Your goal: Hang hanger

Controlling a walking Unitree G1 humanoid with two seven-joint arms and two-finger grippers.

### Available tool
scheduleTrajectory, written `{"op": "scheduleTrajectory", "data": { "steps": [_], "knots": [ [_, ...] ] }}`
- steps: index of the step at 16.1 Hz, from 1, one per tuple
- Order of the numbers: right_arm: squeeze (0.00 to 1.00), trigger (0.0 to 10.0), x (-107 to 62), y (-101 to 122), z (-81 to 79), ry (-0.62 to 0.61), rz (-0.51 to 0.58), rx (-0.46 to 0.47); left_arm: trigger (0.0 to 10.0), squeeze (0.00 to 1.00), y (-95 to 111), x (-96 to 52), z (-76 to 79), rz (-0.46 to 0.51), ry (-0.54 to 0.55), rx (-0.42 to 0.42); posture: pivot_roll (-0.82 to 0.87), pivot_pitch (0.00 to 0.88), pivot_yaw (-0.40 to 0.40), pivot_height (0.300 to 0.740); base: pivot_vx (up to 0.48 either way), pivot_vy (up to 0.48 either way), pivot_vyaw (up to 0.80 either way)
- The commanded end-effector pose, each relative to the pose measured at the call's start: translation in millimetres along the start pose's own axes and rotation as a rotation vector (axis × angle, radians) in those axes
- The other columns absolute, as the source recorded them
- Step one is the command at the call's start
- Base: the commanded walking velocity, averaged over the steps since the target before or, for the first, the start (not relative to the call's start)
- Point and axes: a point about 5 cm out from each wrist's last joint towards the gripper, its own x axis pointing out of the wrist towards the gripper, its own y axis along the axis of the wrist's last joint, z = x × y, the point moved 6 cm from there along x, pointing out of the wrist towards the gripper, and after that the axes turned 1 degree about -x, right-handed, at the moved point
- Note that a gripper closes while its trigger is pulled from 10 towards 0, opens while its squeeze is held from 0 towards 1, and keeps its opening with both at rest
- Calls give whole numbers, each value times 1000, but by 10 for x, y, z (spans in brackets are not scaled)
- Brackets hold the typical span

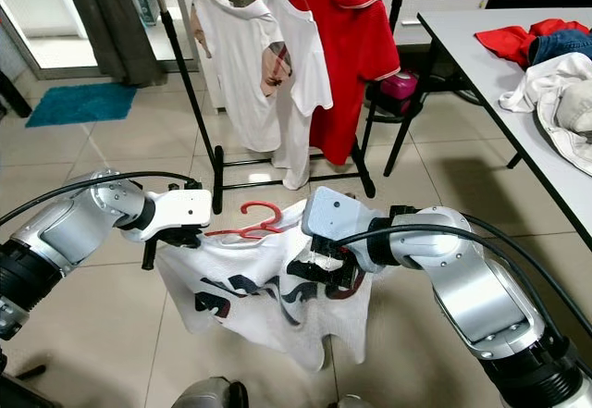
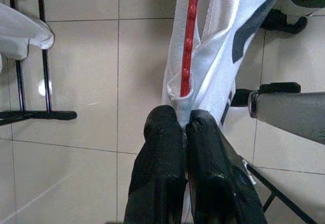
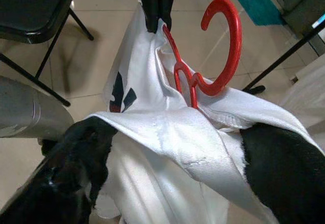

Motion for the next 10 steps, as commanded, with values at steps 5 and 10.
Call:
{"op": "scheduleTrajectory", "data": {
  "steps": [5, 10],
  "knots": [
    [0, 10000, -188, -531, 133, -77, -278, -26, 0, 0, 34, -137, -92, 52, 23, -13, -58, 36, 48, 740, 0, 0, 0],
    [0, 10000, -165, -106, 28, -10, -42, 18, 0, 0, 53, -159, -192, 63, 88, 7, -56, 42, 45, 740, 0, 0, 0]
  ]
}}
